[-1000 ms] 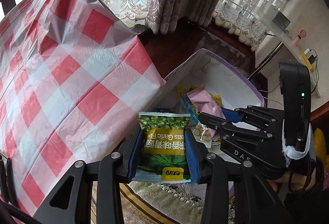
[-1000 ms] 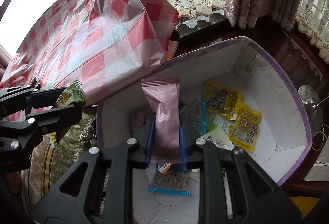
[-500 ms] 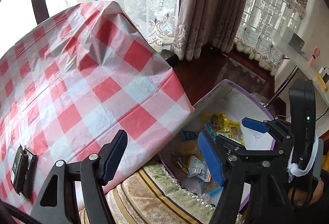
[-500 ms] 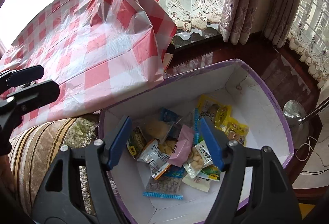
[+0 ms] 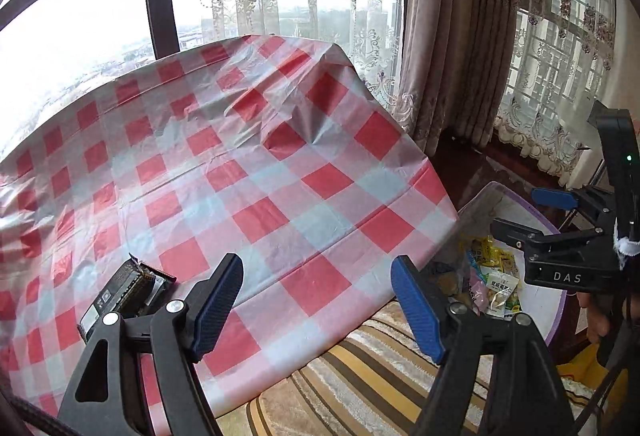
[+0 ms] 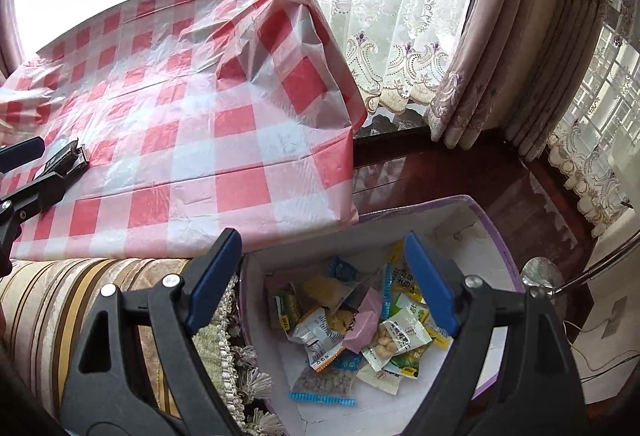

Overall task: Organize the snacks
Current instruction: 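Return both tools to the table toward the two dark chocolate bars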

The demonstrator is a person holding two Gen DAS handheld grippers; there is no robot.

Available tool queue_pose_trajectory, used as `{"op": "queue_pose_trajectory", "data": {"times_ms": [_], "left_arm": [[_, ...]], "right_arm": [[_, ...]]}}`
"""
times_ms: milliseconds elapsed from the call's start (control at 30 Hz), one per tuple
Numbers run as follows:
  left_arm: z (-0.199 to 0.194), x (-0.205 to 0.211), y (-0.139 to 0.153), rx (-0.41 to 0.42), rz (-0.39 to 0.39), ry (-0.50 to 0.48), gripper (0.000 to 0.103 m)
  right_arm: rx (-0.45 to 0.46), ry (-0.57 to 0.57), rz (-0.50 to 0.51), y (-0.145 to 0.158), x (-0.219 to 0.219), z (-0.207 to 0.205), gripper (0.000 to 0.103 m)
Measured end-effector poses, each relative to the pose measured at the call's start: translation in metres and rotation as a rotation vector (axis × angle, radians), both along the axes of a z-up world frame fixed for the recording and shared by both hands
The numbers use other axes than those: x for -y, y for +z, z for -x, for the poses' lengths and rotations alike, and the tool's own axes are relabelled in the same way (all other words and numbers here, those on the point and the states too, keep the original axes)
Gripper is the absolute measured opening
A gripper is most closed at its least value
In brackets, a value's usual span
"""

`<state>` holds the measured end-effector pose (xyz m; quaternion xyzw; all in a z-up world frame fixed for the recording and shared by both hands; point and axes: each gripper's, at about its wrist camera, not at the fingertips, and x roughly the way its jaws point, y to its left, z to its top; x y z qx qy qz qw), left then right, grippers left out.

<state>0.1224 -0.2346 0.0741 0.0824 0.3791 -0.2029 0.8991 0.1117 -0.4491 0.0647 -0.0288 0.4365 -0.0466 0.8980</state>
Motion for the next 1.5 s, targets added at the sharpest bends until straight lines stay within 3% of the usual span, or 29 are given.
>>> {"op": "queue_pose_trajectory", "data": {"times_ms": [133,267,600,767,967,1300,1433,1500], "left_arm": [[0.007,-0.046,-0.001,-0.028,0.057,0.067,0.077],[0.014,-0.084,-0.001,-0.027,0.058,0.135,0.077],[0.018,-0.18,-0.025,-0.14,0.138,0.337,0.077],[0.008,-0.206,-0.035,-0.171,0.151,0.365,0.077],[-0.025,-0.217,-0.049,-0.19,0.081,0.297,0.077],[-0.097,-0.213,-0.076,-0.243,-0.032,0.013,0.077],[-0.117,-0.209,-0.089,-0.295,-0.014,-0.082,0.077],[-0.125,-0.21,-0.097,-0.317,-0.012,-0.082,0.077]], "right_arm": [[-0.021,0.075,-0.032,0.002,-0.025,-0.005,0.085],[-0.048,0.151,-0.195,0.005,-0.047,-0.006,0.085],[-0.115,0.267,-0.212,-0.007,-0.118,-0.021,0.085],[-0.18,0.326,-0.226,-0.02,-0.151,-0.032,0.085],[-0.221,0.365,-0.222,-0.028,-0.18,-0.043,0.085],[-0.294,0.365,-0.228,-0.045,-0.21,-0.064,0.085],[-0.319,0.369,-0.233,-0.049,-0.221,-0.071,0.085],[-0.325,0.369,-0.233,-0.049,-0.226,-0.073,0.085]]}}
